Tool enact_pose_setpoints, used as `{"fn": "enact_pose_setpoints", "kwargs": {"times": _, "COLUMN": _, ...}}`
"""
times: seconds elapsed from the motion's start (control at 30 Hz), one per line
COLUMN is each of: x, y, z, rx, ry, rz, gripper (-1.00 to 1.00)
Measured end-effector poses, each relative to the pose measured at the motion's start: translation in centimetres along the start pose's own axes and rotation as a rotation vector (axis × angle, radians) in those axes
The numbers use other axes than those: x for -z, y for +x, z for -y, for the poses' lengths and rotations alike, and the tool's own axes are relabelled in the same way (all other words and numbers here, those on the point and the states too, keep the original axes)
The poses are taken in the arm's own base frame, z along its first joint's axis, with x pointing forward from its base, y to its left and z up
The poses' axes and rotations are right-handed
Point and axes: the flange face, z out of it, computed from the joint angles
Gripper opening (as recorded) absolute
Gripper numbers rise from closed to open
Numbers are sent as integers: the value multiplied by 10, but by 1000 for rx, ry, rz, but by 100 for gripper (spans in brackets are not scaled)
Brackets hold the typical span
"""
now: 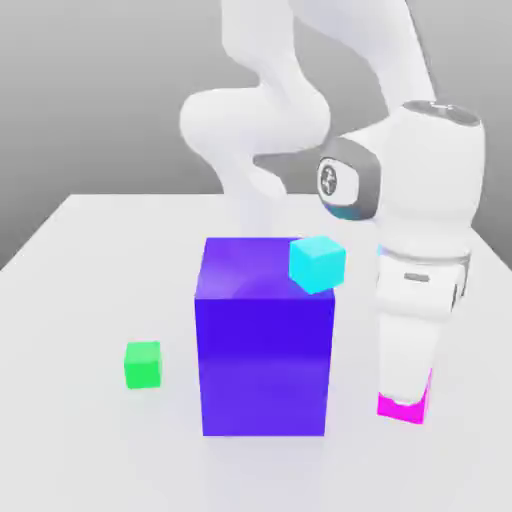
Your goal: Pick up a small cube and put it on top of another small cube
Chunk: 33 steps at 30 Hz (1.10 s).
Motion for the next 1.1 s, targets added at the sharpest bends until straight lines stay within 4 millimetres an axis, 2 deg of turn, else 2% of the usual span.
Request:
{"fn": "enact_pose_setpoints", "kwargs": {"times": 0.13, "x": 12, "y": -14, "z": -76, "rx": -317, "ry": -36, "rz": -6, "gripper": -100}}
{"fn": "enact_pose_setpoints", "kwargs": {"times": 0.33, "x": 31, "y": -56, "z": -164, "rx": -773, "ry": -50, "rz": -16, "gripper": -100}}
{"fn": "enact_pose_setpoints", "kwargs": {"times": 0.47, "x": 32, "y": -109, "z": -218, "rx": -1109, "ry": -51, "rz": 9, "gripper": -100}}
{"fn": "enact_pose_setpoints", "kwargs": {"times": 0.57, "x": 29, "y": -155, "z": -247, "rx": -1363, "ry": -43, "rz": 39, "gripper": -100}}
{"fn": "enact_pose_setpoints", "kwargs": {"times": 0.63, "x": 19, "y": -191, "z": -253, "rx": -1491, "ry": -54, "rz": 88, "gripper": -100}}
{"fn": "enact_pose_setpoints", "kwargs": {"times": 0.7, "x": 4, "y": -228, "z": -249, "rx": -1593, "ry": -78, "rz": 154, "gripper": -100}}
{"fn": "enact_pose_setpoints", "kwargs": {"times": 0.73, "x": -3, "y": -240, "z": -246, "rx": -1624, "ry": -85, "rz": 177, "gripper": -100}}
{"fn": "enact_pose_setpoints", "kwargs": {"times": 0.8, "x": -16, "y": -249, "z": -244, "rx": -1647, "ry": -86, "rz": 196, "gripper": -100}}
{"fn": "enact_pose_setpoints", "kwargs": {"times": 1.0, "x": -59, "y": -260, "z": -240, "rx": -1656, "ry": -88, "rz": 201, "gripper": -100}}
{"fn": "enact_pose_setpoints", "kwargs": {"times": 1.03, "x": -67, "y": -262, "z": -238, "rx": -1654, "ry": -91, "rz": 201, "gripper": 100}}
{"fn": "enact_pose_setpoints", "kwargs": {"times": 1.1, "x": -67, "y": -262, "z": -238, "rx": -1654, "ry": -91, "rz": 201, "gripper": 100}}
